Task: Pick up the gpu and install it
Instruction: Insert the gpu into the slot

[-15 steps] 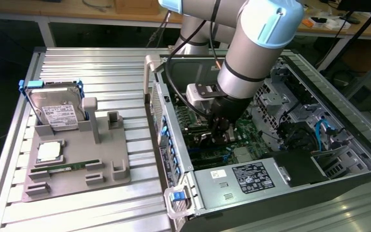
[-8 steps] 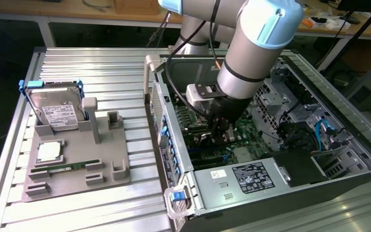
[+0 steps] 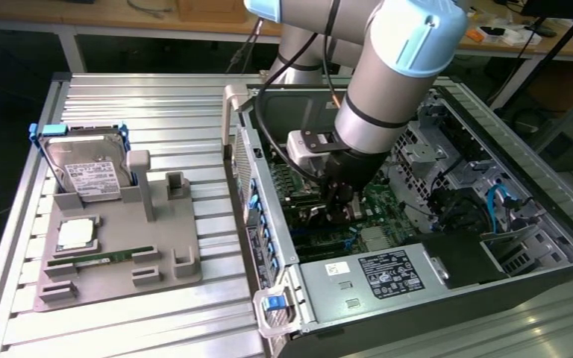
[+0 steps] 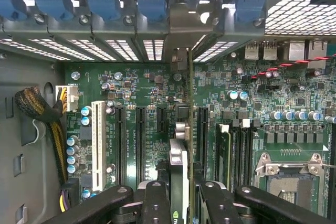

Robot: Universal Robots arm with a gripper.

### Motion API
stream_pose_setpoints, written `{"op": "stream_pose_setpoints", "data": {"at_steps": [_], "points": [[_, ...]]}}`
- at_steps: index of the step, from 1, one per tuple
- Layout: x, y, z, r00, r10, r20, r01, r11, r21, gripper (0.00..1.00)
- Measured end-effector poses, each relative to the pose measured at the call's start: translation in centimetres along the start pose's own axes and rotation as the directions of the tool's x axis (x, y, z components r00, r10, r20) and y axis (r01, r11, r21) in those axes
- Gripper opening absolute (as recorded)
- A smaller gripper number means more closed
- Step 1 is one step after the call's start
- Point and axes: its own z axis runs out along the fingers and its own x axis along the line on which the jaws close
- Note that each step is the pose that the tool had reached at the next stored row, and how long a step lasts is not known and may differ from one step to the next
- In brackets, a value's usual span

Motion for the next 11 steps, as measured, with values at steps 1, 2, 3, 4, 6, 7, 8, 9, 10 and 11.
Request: {"op": "stream_pose_setpoints", "data": {"at_steps": [1, 2, 3, 4, 6, 7, 8, 9, 10, 11], "points": [[0.00, 0.00, -0.06, 1.0000, 0.000, -0.0003, 0.000, 1.0000, -0.0001, 0.27], [0.00, 0.00, -0.08, 1.0000, 0.000, -0.0003, 0.000, 1.0000, -0.0002, 0.27], [0.00, 0.00, -0.08, 1.0000, 0.000, -0.0003, 0.000, 1.0000, -0.0001, 0.27], [0.00, 0.00, -0.08, 1.0000, -0.001, -0.0003, 0.001, 1.0000, -0.0001, 0.27], [0.00, 0.00, -0.08, 1.0000, -0.002, -0.0006, 0.002, 1.0000, -0.0003, 0.27], [0.00, 0.00, -0.07, 1.0000, -0.003, -0.0005, 0.003, 1.0000, -0.0004, 0.27], [0.00, 0.00, -0.06, 1.0000, -0.003, -0.0003, 0.003, 1.0000, -0.0005, 0.27], [-0.01, 0.00, -0.05, 1.0000, -0.004, -0.0002, 0.004, 1.0000, -0.0005, 0.27], [-0.01, 0.00, -0.03, 1.0000, -0.005, -0.0001, 0.005, 1.0000, -0.0004, 0.27], [-0.02, 0.00, -0.01, 1.0000, -0.005, -0.0001, 0.005, 1.0000, -0.0005, 0.27]]}}
